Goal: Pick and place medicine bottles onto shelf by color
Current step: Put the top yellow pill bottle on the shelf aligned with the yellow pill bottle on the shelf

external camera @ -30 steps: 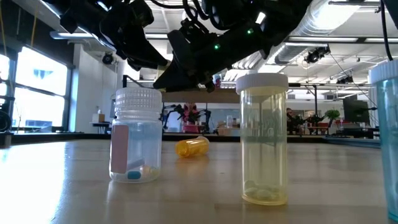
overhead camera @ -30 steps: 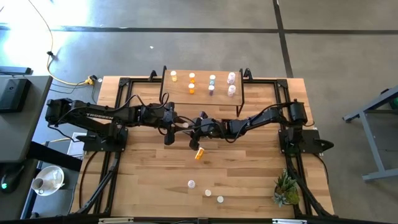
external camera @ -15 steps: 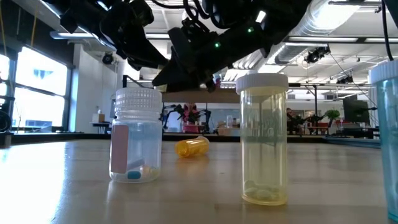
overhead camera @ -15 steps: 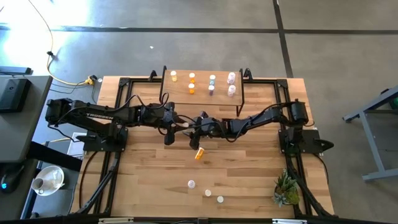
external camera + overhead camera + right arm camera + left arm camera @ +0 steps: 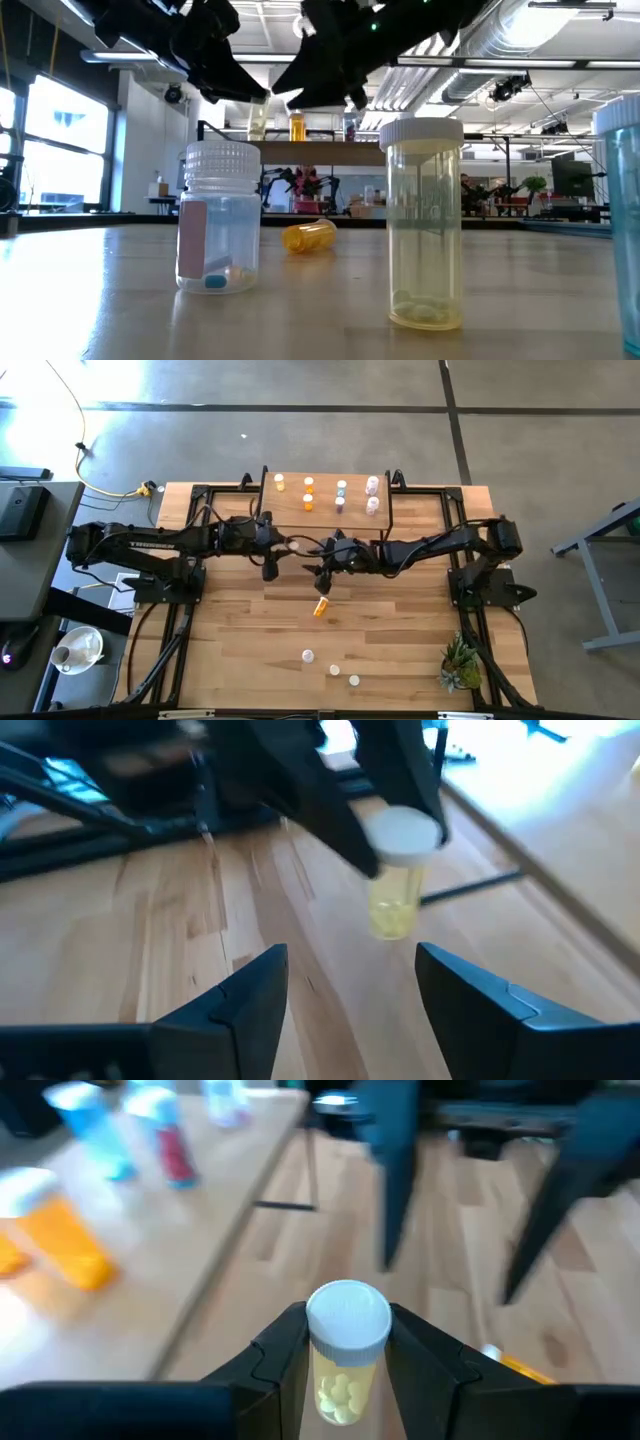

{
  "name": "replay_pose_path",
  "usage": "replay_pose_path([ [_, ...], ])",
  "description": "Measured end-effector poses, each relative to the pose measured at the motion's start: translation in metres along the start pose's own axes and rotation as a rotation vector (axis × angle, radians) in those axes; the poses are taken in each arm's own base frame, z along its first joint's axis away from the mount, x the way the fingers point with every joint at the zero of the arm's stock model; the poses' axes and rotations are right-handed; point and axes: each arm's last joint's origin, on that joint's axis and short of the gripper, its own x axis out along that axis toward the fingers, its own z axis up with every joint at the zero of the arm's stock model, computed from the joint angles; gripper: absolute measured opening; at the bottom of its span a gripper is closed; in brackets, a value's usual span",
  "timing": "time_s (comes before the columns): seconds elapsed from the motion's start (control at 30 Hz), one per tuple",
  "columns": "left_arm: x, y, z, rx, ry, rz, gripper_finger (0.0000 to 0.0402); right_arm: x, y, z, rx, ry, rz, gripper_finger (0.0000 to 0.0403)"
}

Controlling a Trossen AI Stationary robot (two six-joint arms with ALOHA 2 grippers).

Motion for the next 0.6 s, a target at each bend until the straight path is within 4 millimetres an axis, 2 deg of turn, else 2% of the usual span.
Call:
replay_pose_path([
  [0.23, -0.014, 0.028, -0.006, -0.049, -0.032, 0.117, 0.0107, -0.019, -0.001, 0.017, -0.038, -0.047, 0.001, 0.0211],
  [0.43, -0.024, 0.053, -0.009, -0.104, -0.162, 0.239, 0.0107, -0.02, -0.002, 0.015, -0.044, -0.025, -0.005, 0.0211],
  [0.6, -0.029, 0.075, -0.01, -0.149, -0.189, 0.364, 0.0107, -0.02, -0.004, 0.013, -0.042, -0.006, -0.061, 0.0211],
])
